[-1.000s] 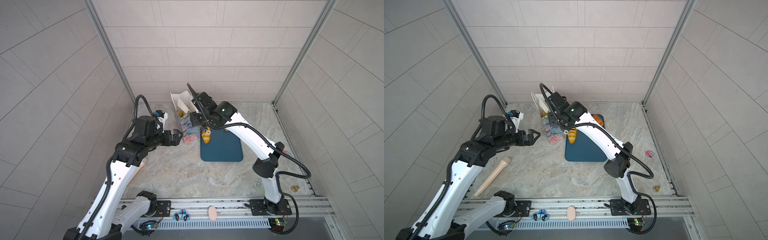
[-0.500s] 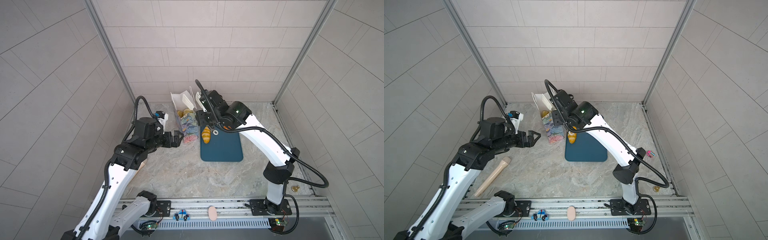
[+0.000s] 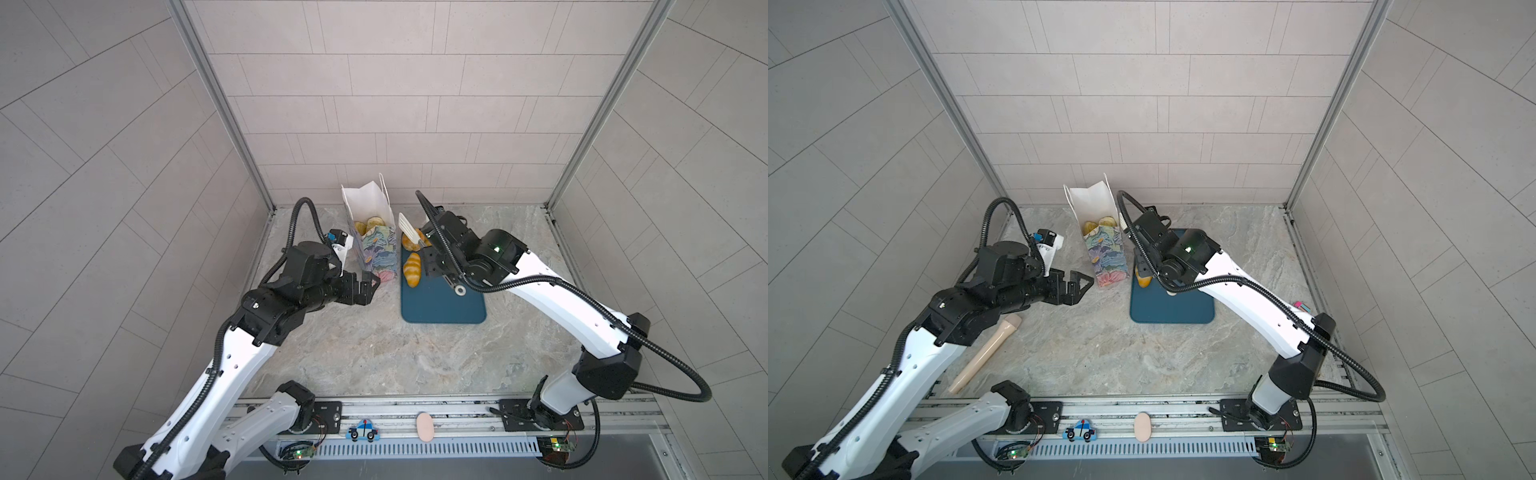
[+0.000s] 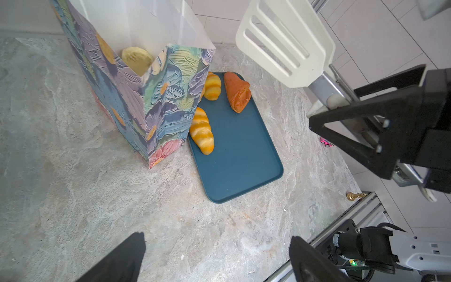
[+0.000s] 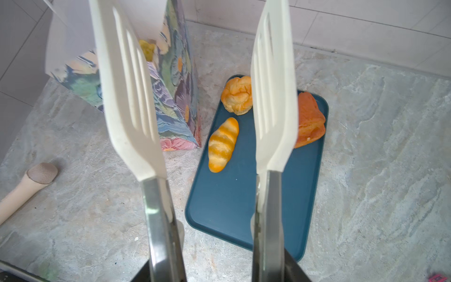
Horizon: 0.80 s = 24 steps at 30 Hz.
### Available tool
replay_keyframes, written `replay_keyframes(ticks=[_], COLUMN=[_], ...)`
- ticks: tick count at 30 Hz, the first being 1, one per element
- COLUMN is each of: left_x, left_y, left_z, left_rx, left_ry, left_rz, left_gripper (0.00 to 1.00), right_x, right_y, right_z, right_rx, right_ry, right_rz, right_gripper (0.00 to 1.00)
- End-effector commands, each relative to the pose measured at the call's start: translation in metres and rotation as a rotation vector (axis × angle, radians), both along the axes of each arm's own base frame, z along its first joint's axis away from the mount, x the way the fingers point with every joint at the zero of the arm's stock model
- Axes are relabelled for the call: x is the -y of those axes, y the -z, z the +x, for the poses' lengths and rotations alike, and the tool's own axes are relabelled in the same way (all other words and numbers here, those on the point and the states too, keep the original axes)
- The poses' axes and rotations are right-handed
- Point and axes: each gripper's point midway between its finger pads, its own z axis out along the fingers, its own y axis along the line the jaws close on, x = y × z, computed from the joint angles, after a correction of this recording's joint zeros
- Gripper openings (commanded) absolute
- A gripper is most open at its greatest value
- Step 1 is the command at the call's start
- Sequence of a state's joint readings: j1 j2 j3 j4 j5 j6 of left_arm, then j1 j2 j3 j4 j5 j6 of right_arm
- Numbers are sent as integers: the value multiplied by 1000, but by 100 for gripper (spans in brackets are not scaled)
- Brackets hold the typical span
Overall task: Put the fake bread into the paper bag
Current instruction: 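Move the open tongs back over the tray with the right gripper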
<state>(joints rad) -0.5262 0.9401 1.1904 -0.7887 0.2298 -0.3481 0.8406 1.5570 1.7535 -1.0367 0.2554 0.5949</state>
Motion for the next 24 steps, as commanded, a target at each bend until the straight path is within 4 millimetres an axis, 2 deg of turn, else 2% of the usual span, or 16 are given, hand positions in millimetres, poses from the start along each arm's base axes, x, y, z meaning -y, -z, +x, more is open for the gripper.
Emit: replay_keyframes(ticks=[1,8,19,24], left_x=[5,14,12,11], left_y=[4,12,35,46], left_z=[4,4,2,0], left_rx=[10,2,-42,-63], left_ry=[-11,2,-24,-29], left_rz=[8,15,4,14], left_gripper=[100,100,100,100], right_x=[16,26,4,-5], right_y=[-8,44,120,139], right_z=[-1,-12,-22,-20], right_rx=[58,-47,-264,-300], right_ry=[82,146,141,141], right_rz=[34,-3,-58,-59], right_gripper=[59,59,60,60])
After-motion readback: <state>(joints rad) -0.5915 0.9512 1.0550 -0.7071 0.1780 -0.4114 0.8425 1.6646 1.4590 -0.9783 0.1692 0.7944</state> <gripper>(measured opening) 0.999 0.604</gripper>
